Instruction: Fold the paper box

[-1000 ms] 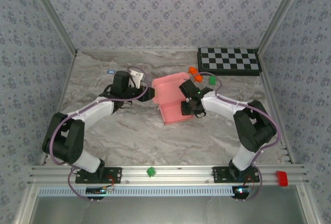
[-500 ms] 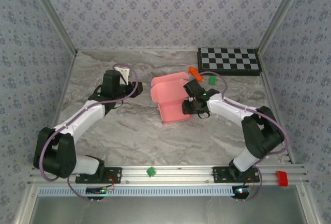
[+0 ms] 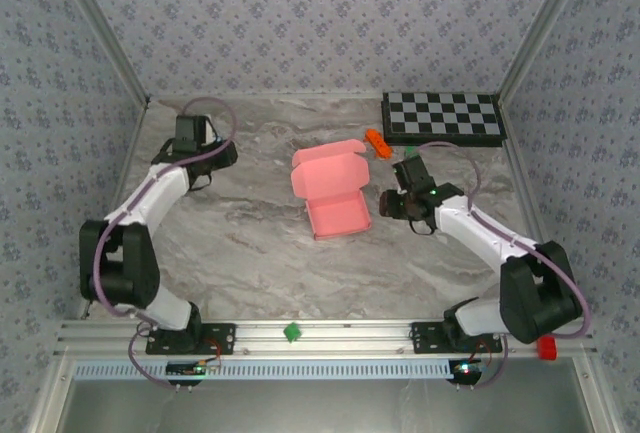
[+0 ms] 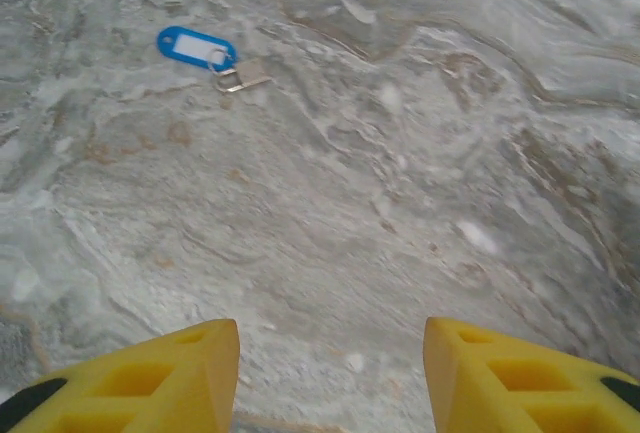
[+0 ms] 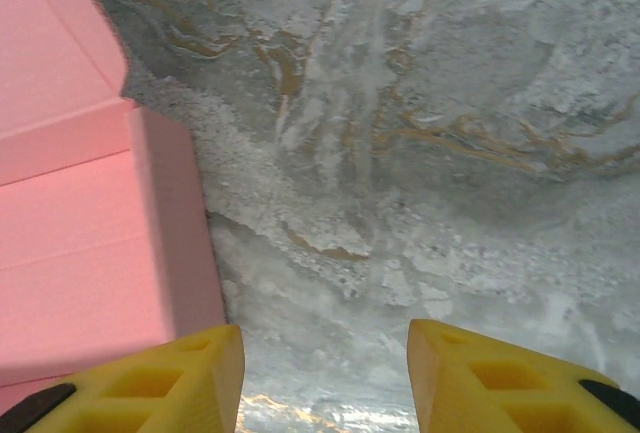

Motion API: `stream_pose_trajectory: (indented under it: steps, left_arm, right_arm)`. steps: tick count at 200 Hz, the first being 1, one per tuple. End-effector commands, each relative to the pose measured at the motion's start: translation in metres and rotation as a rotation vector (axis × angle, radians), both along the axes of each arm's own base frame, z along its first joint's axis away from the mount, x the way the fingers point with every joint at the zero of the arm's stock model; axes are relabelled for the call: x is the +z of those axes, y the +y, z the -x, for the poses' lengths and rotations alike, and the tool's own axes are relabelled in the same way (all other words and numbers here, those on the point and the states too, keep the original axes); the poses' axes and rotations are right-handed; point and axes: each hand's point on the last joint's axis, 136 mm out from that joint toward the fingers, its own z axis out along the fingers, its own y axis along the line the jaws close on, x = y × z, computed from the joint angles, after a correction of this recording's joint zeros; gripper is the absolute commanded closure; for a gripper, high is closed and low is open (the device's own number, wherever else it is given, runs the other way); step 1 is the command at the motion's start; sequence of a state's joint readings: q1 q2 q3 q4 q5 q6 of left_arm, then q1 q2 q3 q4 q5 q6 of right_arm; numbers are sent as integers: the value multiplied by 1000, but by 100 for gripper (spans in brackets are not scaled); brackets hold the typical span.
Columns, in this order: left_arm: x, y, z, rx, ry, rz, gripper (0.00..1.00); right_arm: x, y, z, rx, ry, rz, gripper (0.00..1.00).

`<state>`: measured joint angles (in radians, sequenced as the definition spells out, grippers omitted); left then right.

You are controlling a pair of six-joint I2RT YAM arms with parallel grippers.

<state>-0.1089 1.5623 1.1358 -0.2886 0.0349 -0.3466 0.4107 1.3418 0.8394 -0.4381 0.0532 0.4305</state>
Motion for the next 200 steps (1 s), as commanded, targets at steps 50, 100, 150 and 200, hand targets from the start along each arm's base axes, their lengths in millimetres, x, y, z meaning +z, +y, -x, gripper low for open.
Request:
stream_pose_trajectory:
  steps: [50, 100, 150, 200]
  left_arm:
    - [-30, 26, -57, -18, 135, 52, 57]
    - [-51, 45, -94, 16, 168, 90, 61]
    - [-73, 53, -125, 25, 216, 157, 67]
    - [-88, 47, -145, -2, 231, 196, 70]
  right_arm:
    - [-4, -14, 10, -41, 3, -39, 52]
    - [-2, -16, 7, -35, -7, -37, 52]
    - [-2, -16, 8, -34, 0, -43, 52]
    - [-4, -15, 10, -34, 10, -42, 52]
